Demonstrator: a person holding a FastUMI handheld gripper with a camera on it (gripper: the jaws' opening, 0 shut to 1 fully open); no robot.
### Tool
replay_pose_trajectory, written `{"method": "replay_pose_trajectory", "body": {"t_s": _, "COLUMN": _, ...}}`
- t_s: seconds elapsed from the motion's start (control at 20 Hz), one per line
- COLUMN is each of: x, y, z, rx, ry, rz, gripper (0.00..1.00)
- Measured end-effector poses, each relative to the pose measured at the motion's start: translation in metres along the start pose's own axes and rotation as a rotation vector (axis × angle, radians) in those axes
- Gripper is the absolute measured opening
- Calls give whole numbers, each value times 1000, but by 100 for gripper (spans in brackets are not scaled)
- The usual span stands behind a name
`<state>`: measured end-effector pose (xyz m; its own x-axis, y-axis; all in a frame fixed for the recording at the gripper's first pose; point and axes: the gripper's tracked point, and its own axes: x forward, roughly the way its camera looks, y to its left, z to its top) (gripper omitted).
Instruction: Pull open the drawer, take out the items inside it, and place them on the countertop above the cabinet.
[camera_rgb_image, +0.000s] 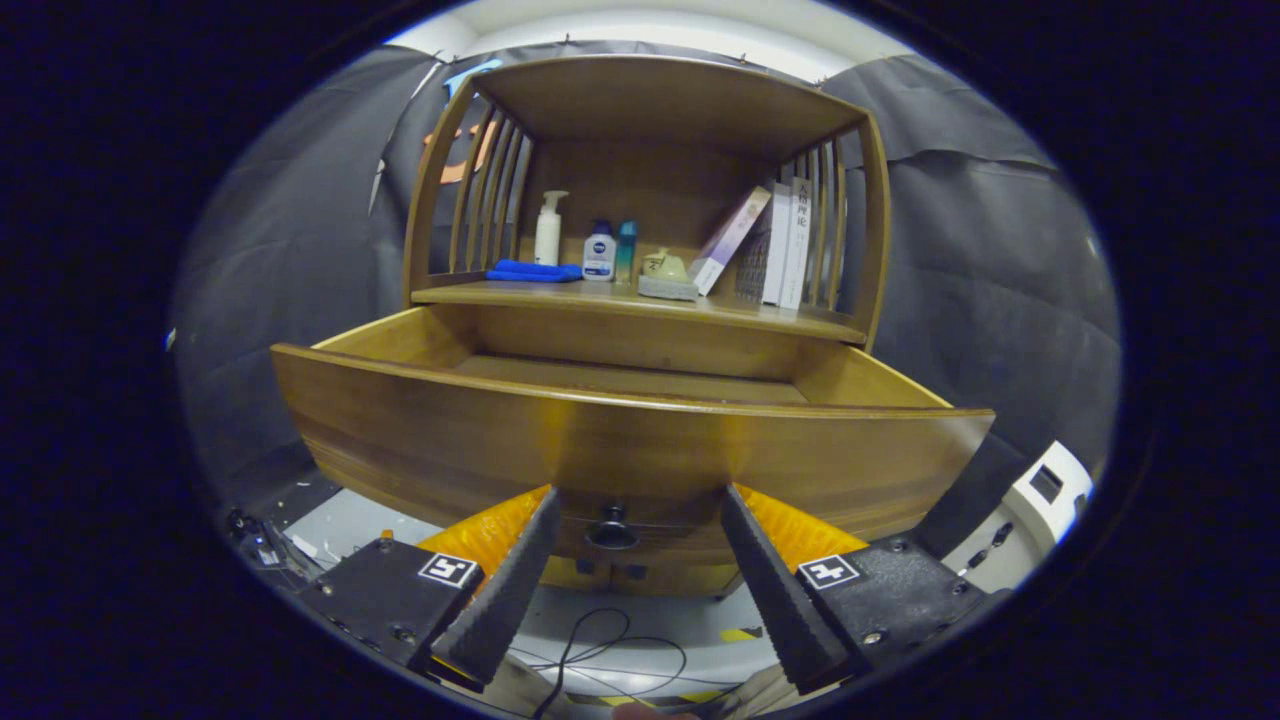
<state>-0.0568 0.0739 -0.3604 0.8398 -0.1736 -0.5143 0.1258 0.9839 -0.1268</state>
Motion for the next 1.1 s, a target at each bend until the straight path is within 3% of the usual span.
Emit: {"method": "replay_pose_trajectory", "body": {"t_s": 1.1, "x": 35, "y": -2, "z": 16, "rx": 26, "ry": -18, "rz": 26, "gripper": 100}}
